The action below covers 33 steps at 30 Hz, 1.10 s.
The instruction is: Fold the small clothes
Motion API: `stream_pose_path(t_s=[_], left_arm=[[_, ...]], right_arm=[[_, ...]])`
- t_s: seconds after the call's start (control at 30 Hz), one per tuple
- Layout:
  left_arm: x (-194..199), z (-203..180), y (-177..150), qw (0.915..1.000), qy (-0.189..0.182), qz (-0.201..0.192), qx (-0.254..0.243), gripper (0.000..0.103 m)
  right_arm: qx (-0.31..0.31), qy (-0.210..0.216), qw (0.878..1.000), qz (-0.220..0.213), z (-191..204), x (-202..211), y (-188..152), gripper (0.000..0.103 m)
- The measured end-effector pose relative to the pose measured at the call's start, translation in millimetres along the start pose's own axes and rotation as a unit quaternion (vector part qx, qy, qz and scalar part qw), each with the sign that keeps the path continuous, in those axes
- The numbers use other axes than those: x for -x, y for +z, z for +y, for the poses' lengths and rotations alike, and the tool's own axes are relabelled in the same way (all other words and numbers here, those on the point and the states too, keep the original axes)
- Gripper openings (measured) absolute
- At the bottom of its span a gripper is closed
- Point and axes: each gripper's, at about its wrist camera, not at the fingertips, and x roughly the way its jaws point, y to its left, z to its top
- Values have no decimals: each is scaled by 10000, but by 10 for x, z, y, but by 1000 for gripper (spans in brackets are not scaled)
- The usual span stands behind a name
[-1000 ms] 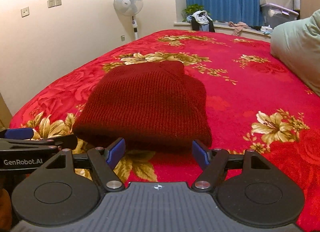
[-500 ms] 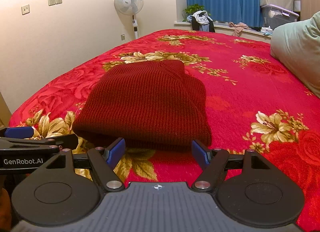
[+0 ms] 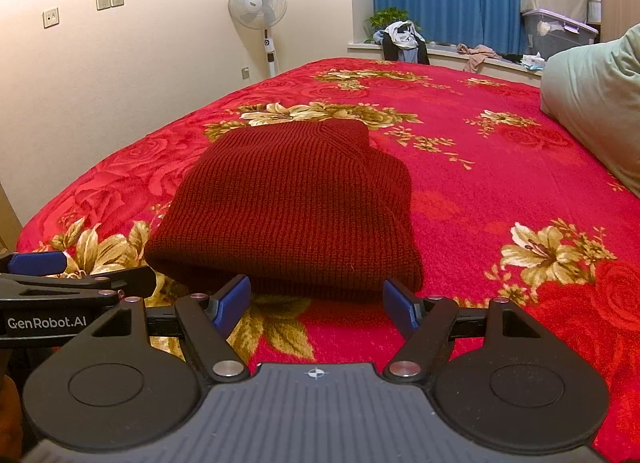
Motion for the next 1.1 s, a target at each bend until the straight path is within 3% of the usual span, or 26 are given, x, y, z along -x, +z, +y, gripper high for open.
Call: stream_pose_path(t_s=[1.1], left_arm=[[7, -1, 2, 10000, -4, 16, 4, 103]], right_arm=[[8, 8, 10000, 36, -31, -3, -23, 74]])
